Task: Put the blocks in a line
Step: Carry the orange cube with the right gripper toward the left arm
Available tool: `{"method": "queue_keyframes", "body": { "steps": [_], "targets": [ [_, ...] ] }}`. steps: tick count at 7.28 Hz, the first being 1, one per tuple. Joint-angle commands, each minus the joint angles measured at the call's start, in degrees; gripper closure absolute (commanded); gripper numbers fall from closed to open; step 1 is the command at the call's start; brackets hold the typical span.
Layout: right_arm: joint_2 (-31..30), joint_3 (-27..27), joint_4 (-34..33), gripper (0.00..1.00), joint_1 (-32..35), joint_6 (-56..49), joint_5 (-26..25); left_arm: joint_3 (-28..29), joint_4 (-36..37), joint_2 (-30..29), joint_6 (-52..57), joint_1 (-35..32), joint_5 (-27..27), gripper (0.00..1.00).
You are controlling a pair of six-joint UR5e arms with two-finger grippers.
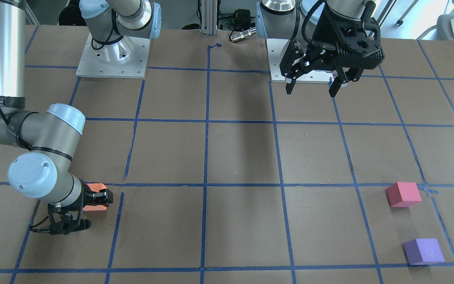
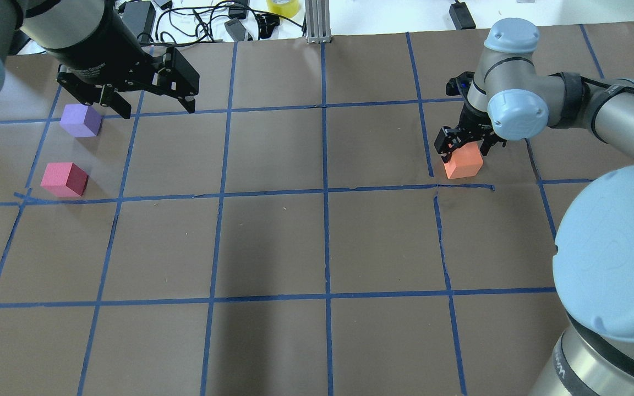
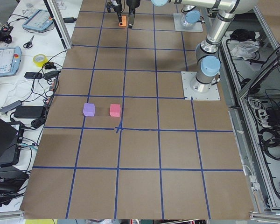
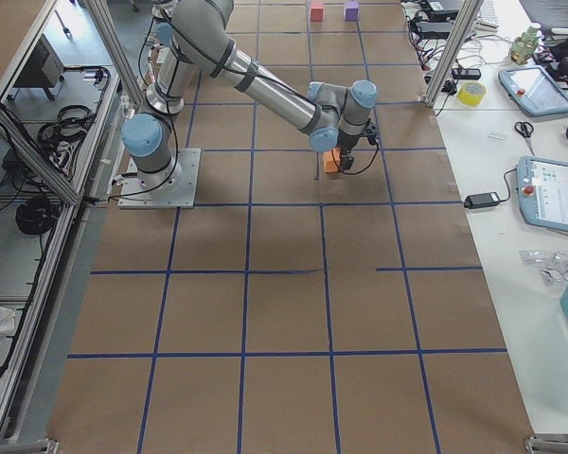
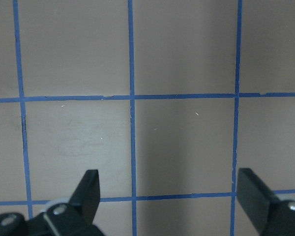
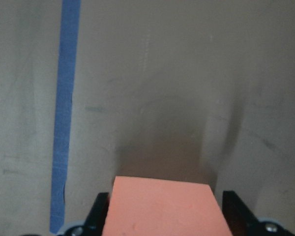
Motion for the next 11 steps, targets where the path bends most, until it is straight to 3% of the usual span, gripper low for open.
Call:
{"method": "queue_keyframes", "body": {
  "steps": [1,5,7,9,11],
  "targets": [
    [0.24,-0.18,-0.71,0.86,0.00,0.21,0.01,0.00,-0.03,0.08,0.00,0.00,0.00,0.00],
    [-1.17,-4.03,0.43,0.96,2.53,7.04,-0.07,-0.08,-0.03,0.17,0.09,0.00,0.00,0.00],
    [-1.17,-7.11,1.31,0.96,9.19,18.33,0.62,-0.08,-0.03,-0.01,0.00,0.00,0.00,0.00],
    [-0.38,-10.27,1.75,0.96,14.83,29.86,5.10,-0.08,-0.03,0.34,0.09,0.00,0.00,0.00],
    [3.73,-15.17,1.66,0.95,20.54,36.48,5.11,-0.08,-0.03,-0.26,0.00,0.00,0.00,0.00]
  ]
}}
